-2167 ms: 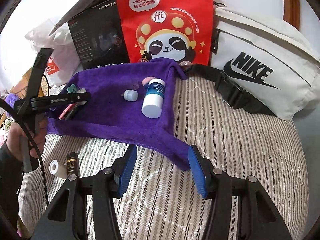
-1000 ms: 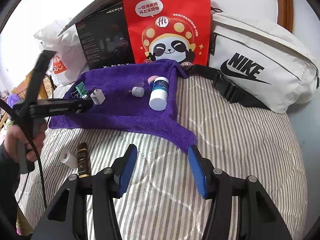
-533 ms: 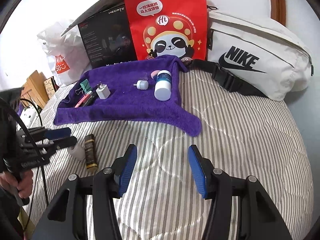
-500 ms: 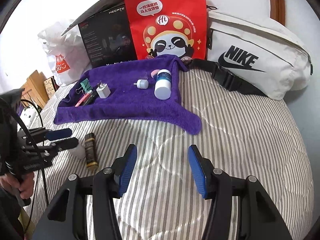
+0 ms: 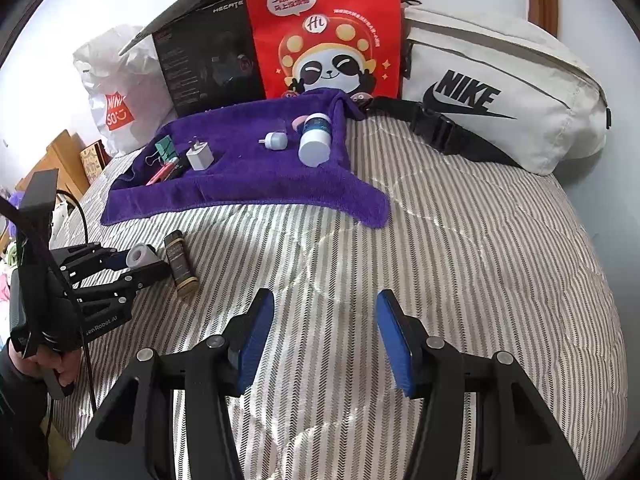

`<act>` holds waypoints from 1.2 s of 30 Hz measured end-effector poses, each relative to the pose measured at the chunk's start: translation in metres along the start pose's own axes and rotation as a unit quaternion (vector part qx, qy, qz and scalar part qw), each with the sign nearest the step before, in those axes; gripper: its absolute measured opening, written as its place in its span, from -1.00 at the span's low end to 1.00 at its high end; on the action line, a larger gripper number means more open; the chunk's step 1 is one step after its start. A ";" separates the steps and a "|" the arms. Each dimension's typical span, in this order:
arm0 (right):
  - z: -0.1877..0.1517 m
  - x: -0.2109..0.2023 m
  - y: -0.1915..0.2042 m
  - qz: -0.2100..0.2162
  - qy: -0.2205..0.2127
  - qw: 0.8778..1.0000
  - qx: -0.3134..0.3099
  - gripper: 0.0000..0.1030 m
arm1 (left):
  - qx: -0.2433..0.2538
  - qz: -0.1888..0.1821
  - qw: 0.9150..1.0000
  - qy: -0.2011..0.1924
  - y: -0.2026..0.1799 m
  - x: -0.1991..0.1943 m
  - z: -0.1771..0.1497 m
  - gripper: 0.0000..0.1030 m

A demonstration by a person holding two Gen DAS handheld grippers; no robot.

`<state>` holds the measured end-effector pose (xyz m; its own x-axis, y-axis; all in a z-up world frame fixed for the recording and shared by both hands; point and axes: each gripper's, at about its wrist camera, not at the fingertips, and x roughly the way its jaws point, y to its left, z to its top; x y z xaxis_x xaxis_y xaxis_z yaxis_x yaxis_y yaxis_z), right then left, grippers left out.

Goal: Organize rigid objects
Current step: 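Grasp the white tape roll on the bed with the left tool, then grasp the black Grand Reserve bottle with the right tool while the left tool holds the tape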

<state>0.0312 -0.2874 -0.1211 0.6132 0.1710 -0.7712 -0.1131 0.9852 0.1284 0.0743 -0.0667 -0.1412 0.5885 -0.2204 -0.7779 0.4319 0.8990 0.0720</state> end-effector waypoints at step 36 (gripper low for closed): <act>0.027 0.077 0.094 0.028 0.037 0.993 -0.112 -0.55 | -0.177 0.054 0.983 0.001 0.091 -0.019 -0.034 -0.48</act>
<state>0.0890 -0.1815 -0.1513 0.5427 0.2164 -0.8116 -0.3217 0.9461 0.0371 0.0788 0.0318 -0.1413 0.6159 -0.1159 -0.7792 0.1025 0.9925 -0.0666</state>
